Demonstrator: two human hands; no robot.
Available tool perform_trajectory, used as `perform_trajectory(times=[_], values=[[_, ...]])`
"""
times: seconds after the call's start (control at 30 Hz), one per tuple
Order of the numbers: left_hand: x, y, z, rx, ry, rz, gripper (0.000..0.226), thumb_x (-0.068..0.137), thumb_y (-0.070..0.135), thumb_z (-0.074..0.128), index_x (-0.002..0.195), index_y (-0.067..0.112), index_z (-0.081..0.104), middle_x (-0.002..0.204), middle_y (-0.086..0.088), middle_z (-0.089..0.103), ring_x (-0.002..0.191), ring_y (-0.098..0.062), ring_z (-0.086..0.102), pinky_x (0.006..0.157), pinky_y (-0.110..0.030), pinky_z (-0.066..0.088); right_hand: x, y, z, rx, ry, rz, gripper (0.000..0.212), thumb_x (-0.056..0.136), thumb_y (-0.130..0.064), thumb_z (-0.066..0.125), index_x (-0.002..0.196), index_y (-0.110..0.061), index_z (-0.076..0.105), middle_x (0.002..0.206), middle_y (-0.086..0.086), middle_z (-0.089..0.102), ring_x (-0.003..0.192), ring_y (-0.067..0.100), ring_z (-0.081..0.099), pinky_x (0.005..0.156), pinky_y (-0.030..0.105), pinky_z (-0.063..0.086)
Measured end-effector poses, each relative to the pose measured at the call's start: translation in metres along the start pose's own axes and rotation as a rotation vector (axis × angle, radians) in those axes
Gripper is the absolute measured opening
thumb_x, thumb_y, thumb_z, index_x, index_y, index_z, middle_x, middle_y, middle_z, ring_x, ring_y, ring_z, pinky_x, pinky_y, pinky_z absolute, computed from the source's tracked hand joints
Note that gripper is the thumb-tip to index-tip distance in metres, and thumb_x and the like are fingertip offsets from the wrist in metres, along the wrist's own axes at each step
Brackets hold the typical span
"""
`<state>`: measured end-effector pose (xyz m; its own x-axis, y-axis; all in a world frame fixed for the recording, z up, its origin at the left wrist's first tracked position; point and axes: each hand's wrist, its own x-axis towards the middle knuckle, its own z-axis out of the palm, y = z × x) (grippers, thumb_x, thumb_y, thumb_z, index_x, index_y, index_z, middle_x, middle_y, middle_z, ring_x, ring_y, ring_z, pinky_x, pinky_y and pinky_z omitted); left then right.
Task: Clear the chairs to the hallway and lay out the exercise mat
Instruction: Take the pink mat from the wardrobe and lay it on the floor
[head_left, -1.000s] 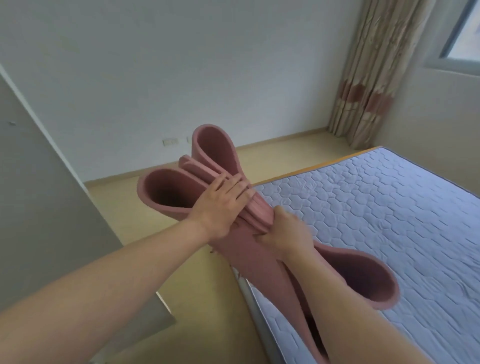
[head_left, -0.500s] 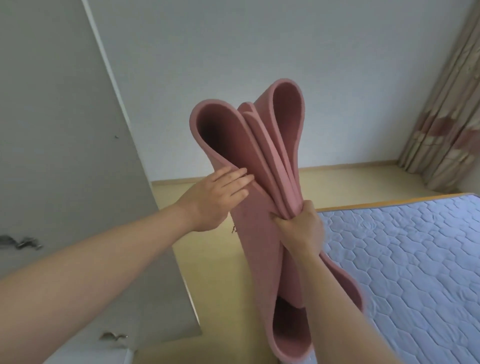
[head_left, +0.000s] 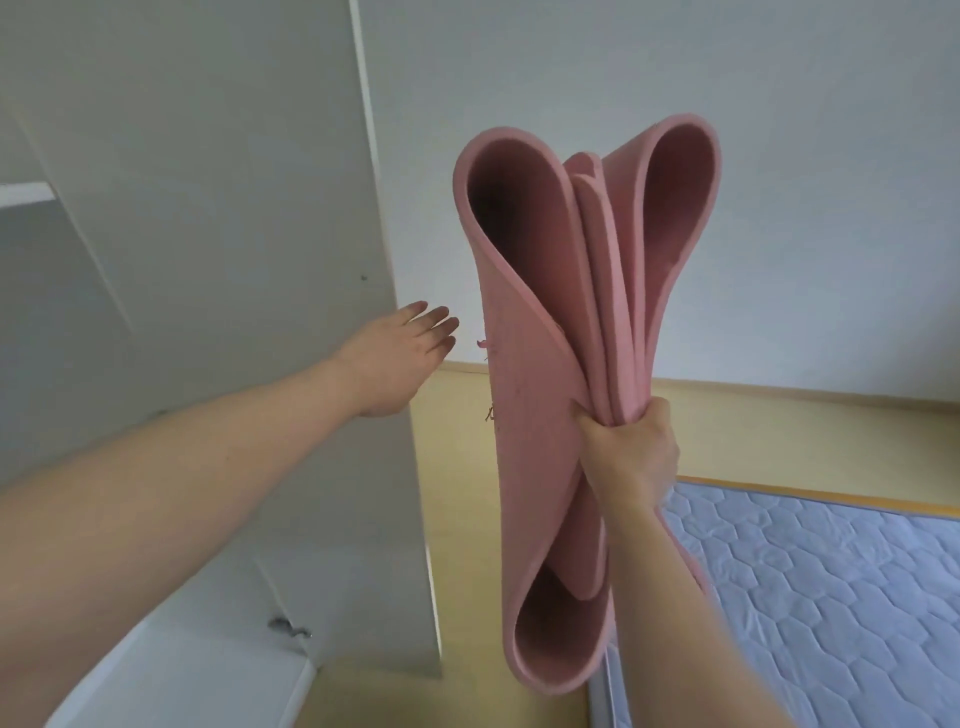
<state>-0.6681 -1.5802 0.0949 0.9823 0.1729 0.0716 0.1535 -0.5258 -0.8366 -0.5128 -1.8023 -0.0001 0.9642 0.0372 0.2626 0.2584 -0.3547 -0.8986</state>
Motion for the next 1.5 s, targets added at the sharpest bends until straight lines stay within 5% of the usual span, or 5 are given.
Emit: perform_trajectory(times=[0.43,0.93,1.1,1.33,1.5], values=[[-0.003,-0.011,0.013,0.113,-0.337,-0.131,0.069,0.099,0.027,0.038,0.160,0.004,0.017,0.167,-0.014,0.016,0.157,-0.032,-0.003,0.124,-0.058,-0.001,-0.003,-0.030,0.017,0.088,-0.099,-0.036,0.058,0.060,-0.060,0.078,0.089,-0.021,0.046,0.075,-0.014,0.048,0.072,0.025,0.052,0.066,0.034,0.038],[-0.056,0.030,0.008,0.042,-0.062,-0.312,0.048,0.097,0.029,0.044,0.136,0.004,0.057,0.139,-0.015,0.053,0.147,-0.038,0.024,0.120,-0.066,0.003,-0.035,-0.034,0.023,0.077,-0.237,-0.036,0.060,0.056,-0.064,0.077,0.088,-0.026,0.043,0.075,-0.017,0.048,0.071,0.023,0.051,0.066,0.033,0.037],[-0.079,0.032,0.000,0.092,-0.036,-0.307,0.030,0.099,0.026,0.044,0.109,0.010,0.067,0.105,-0.008,0.058,0.116,-0.035,0.050,0.119,-0.068,-0.012,-0.054,-0.039,0.031,0.087,-0.304,-0.041,0.062,0.055,-0.065,0.077,0.090,-0.026,0.045,0.075,-0.018,0.048,0.066,0.020,0.048,0.066,0.033,0.037],[-0.128,0.028,-0.005,-0.013,0.184,-0.350,0.012,0.082,0.004,0.048,0.081,0.011,0.058,0.075,-0.006,0.049,0.081,-0.030,0.054,0.124,-0.053,0.022,-0.093,-0.051,0.052,0.144,-0.407,-0.041,0.063,0.057,-0.064,0.078,0.093,-0.025,0.045,0.077,-0.018,0.048,0.062,-0.002,0.042,0.056,0.029,0.032],[-0.159,0.024,0.002,0.025,0.247,-0.355,0.020,0.085,0.002,0.038,0.083,0.009,0.057,0.072,-0.006,0.049,0.074,-0.030,0.050,0.124,-0.050,0.024,-0.119,-0.061,0.063,0.175,-0.481,-0.011,0.061,0.059,-0.059,0.078,0.096,-0.023,0.047,0.078,-0.016,0.048,0.061,0.005,0.046,0.051,0.026,0.031]])
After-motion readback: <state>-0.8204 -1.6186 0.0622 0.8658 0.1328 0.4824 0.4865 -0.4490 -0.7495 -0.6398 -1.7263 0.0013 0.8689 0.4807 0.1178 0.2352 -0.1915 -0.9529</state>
